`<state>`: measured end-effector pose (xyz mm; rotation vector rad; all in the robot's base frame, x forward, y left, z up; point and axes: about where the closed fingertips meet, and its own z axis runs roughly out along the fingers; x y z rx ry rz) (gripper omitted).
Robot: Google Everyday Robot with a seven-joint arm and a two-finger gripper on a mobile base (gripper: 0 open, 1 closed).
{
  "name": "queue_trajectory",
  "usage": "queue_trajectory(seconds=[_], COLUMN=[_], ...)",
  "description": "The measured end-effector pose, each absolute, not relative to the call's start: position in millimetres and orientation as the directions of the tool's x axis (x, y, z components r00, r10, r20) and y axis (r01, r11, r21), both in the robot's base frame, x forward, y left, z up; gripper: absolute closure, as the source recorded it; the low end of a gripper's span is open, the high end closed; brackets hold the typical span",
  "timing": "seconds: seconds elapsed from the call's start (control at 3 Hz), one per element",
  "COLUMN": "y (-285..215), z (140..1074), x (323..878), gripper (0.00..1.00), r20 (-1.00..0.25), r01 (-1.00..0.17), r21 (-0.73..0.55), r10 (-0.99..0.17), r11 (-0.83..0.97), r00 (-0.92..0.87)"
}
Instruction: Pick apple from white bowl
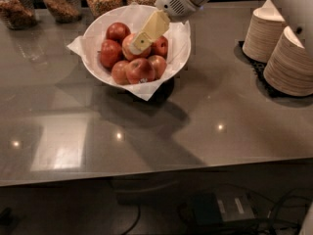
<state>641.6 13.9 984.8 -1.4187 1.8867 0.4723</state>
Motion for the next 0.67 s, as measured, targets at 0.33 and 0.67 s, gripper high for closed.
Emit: queue_trajectory(seconds=[0.33,0.67], y=[29,38], z=[971,959], x=[648,652], gripper=[0.1,0.22], r20=[-0.731,-0.73], r01=[-0.938,-0.939], r21=[-0.095,-0.064], r10=[-0.663,-0.657], r11=[0.332,0.339], r00=[-0.161,-0.187])
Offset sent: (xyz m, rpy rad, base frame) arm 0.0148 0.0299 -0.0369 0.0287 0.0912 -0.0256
